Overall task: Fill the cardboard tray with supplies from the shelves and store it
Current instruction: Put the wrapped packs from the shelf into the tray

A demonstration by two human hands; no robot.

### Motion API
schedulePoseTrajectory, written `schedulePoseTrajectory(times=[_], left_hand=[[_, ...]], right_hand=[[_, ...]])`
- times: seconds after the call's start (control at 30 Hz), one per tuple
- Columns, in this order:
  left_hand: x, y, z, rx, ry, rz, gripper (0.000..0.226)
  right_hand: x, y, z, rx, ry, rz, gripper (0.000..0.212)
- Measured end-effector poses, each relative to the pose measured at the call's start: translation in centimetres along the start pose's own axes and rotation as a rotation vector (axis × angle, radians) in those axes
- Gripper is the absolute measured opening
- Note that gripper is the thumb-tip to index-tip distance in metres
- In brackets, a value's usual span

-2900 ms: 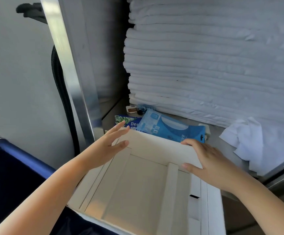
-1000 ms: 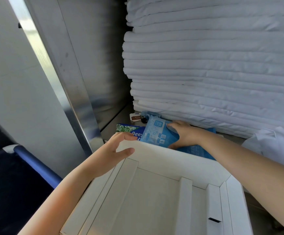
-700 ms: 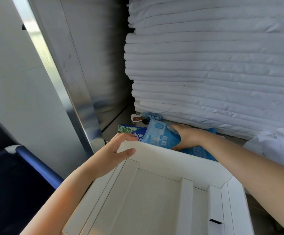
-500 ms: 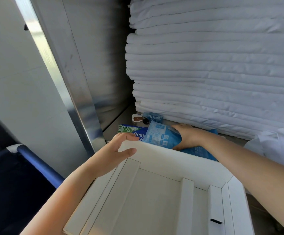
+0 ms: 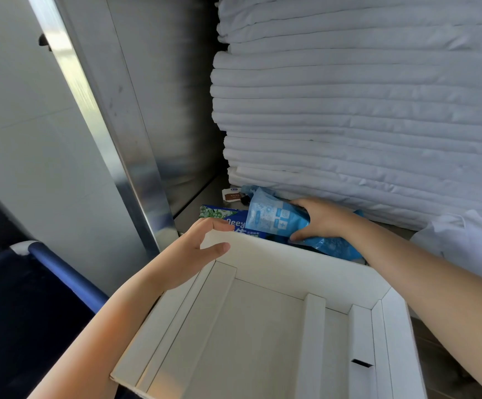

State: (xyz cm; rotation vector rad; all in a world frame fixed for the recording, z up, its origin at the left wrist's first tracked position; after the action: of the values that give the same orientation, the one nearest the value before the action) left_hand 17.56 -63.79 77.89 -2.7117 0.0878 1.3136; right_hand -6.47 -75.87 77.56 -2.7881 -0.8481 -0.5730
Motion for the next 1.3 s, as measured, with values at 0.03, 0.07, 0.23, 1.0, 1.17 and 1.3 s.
schedulePoseTrajectory(times=[0.03, 0.07, 0.23, 1.0, 1.17, 1.3], left_hand=[[0.0, 0.0, 0.0, -0.003, 0.001, -0.001, 0.032], [0.0, 0.0, 0.0, -0.003, 0.000, -0.001, 0.032], [0.2, 0.0, 0.1, 0.003, -0.017, 0.006, 0.032], [-0.4, 0.2, 0.1, 0.006, -0.036, 0.008, 0.028], [-0.2, 0.1, 0.0, 0.013, -0.038, 0.009, 0.025], [-0.4, 0.1, 0.0, 0.030, -0.062, 0.001, 0.025]], right_hand=[[0.1, -0.1, -0.3, -0.020, 0.017, -0.002, 0.088], [0.1, -0.3, -0.5, -0.039, 0.033, -0.003, 0.087], [0.9, -1.1, -2.1, -0.105, 0.065, -0.028, 0.084], [8.5, -12.7, -4.9, -0.028, -0.144, -0.353, 0.087], [10.1, -13.8, -2.7, 0.031, -0.309, -0.454, 0.087], [10.8, -14.0, -1.0, 0.085, -0.346, -0.503, 0.086]])
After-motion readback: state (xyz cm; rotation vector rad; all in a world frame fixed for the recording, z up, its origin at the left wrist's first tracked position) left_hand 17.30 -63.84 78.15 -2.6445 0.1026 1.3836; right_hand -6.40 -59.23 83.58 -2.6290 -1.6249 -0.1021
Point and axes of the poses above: each hand's wrist, its own y-axis towards the middle knuckle, its own z-axis out of the palm, x = y × z, the point moved 6 cm from there along y, towards the middle knuckle, and after that the axes turned 8 degrees about -z, right-handed, at the moved point
